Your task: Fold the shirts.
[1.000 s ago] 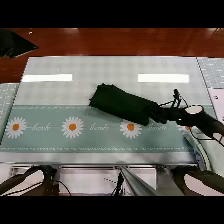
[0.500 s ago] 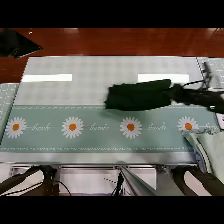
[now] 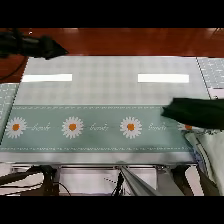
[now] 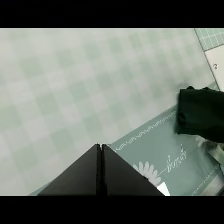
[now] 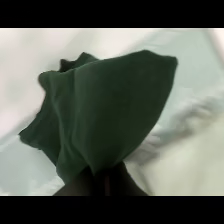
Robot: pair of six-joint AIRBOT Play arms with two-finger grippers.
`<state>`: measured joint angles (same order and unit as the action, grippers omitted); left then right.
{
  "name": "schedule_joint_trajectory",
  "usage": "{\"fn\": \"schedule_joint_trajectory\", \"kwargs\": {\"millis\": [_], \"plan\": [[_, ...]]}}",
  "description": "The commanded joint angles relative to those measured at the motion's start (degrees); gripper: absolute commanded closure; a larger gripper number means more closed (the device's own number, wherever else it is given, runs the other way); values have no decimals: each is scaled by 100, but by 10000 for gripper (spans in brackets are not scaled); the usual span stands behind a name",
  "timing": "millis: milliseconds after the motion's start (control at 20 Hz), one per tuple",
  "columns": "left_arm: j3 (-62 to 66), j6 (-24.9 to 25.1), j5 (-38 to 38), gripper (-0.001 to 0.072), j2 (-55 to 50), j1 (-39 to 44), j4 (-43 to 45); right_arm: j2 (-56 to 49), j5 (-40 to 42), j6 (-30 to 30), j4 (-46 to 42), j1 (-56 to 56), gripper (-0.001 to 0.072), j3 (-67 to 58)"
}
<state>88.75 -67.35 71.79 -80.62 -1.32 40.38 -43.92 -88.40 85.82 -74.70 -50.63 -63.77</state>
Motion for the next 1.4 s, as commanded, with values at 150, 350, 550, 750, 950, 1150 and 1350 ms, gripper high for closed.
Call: {"fn": "schedule_joint_trajectory", "kwargs": {"millis": [150, 350, 550, 750, 950, 1150, 1350], "plan": [[0, 525, -79, 687, -955, 579, -2, 57, -1515, 177, -1856, -1676, 681, -389], [0, 809, -323, 687, -1178, 498, 0, 223, -1620, 374, -3309, -1716, 681, -391], [2, 907, -769, 687, -1178, 282, -9, 485, -1711, 385, -3980, -1718, 680, -389], [2, 990, -953, 687, -1176, 20, -11, 581, -1792, 382, -4124, -1718, 508, -389], [2, 990, -942, 687, -1152, -175, -50, 737, -1685, 286, -4356, -1718, 261, -389], [4, 986, -811, 687, -872, -330, -153, 745, -695, 160, -3082, -1687, 266, -391], [4, 925, -476, -4, -472, -505, -149, 669, 769, -822, 1161, -1685, 266, -389]]}}
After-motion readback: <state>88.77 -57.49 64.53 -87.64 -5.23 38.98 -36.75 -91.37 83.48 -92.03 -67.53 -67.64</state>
